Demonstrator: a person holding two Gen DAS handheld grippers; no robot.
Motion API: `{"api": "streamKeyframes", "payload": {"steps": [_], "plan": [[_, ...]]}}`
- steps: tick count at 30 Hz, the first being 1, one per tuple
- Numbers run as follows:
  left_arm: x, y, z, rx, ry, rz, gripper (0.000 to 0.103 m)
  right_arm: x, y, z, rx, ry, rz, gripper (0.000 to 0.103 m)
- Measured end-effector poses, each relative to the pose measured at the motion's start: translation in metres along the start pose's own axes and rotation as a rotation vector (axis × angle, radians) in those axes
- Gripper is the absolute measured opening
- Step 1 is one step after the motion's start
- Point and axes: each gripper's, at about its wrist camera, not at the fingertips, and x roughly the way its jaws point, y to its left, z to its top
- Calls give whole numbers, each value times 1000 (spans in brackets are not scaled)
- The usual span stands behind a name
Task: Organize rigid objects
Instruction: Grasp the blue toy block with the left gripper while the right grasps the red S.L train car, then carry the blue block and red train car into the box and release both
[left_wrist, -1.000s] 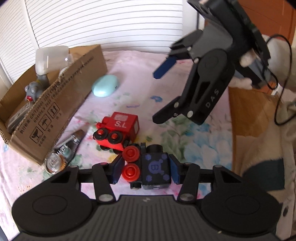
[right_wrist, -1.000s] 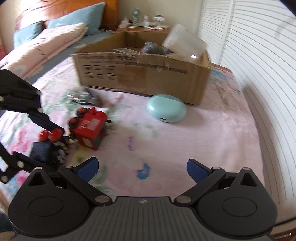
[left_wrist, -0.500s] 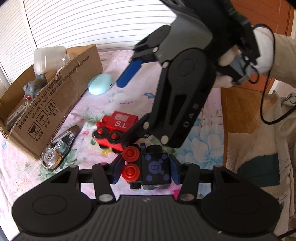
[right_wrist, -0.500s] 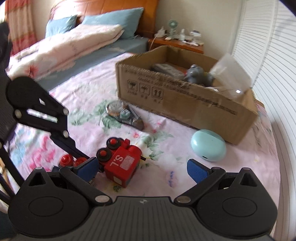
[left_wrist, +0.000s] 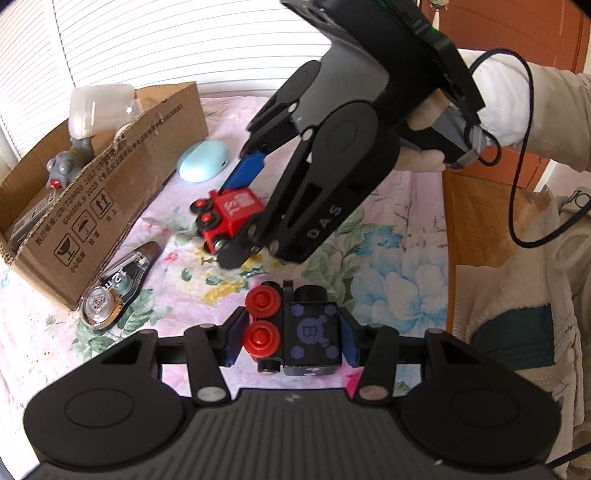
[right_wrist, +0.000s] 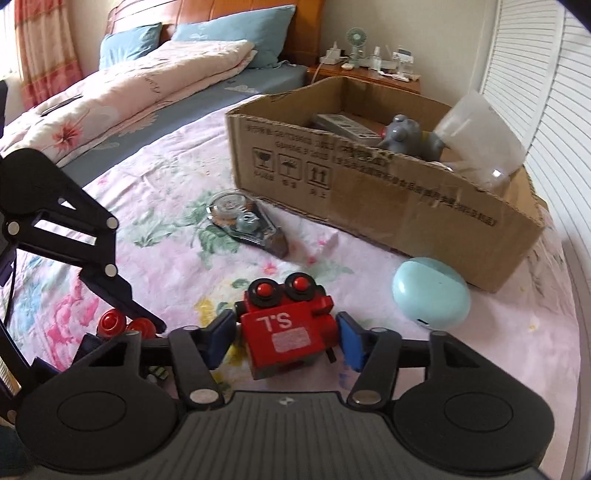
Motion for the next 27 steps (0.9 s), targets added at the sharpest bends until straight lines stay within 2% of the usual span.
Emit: {"api": "streamKeyframes", "payload": {"steps": [5,10,14,27], "plan": [[-1,9,-3,-61,2,22,51,1,-4,0,12,6,-12,64],[0,11,-1,-78,7,35,55,3,-1,1,1,3,-18,64],[0,11,1,-112,17,29,50,0,3,1,-4,5,-44,63],[-15,21,12,-205,-1,80,49,-23,0,0,-11,-19,-68,63]]}}
